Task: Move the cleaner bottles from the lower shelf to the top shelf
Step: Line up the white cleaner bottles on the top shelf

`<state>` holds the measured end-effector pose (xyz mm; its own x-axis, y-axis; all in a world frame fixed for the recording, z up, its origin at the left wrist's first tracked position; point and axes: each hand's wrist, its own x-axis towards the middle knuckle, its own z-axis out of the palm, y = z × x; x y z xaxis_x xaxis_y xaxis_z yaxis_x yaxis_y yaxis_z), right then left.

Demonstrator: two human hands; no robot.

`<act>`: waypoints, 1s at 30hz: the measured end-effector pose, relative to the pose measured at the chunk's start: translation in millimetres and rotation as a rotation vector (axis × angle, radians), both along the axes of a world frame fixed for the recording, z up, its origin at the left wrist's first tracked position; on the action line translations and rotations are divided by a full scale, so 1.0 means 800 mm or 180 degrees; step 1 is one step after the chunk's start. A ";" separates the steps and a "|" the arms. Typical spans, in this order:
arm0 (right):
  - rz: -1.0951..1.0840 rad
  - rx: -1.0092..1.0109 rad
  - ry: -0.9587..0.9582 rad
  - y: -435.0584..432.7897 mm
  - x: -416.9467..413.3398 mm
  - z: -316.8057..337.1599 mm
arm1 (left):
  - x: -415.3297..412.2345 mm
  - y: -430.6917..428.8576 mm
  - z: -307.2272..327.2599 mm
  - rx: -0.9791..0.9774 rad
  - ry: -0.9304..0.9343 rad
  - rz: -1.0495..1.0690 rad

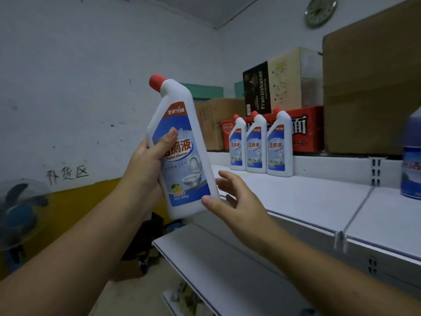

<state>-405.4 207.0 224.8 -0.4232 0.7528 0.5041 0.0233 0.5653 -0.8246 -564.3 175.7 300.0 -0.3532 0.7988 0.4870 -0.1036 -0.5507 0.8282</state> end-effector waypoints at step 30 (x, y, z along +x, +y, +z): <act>-0.2618 -0.0422 -0.2574 0.279 -0.110 0.052 | -0.117 0.488 0.024 0.0221 0.0382 -0.2394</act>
<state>-493.6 430.4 266.8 0.0557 0.9768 0.2067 0.8905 0.0450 -0.4527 -658.2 566.2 319.1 0.3323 0.7694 0.5455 -0.3829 -0.4185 0.8236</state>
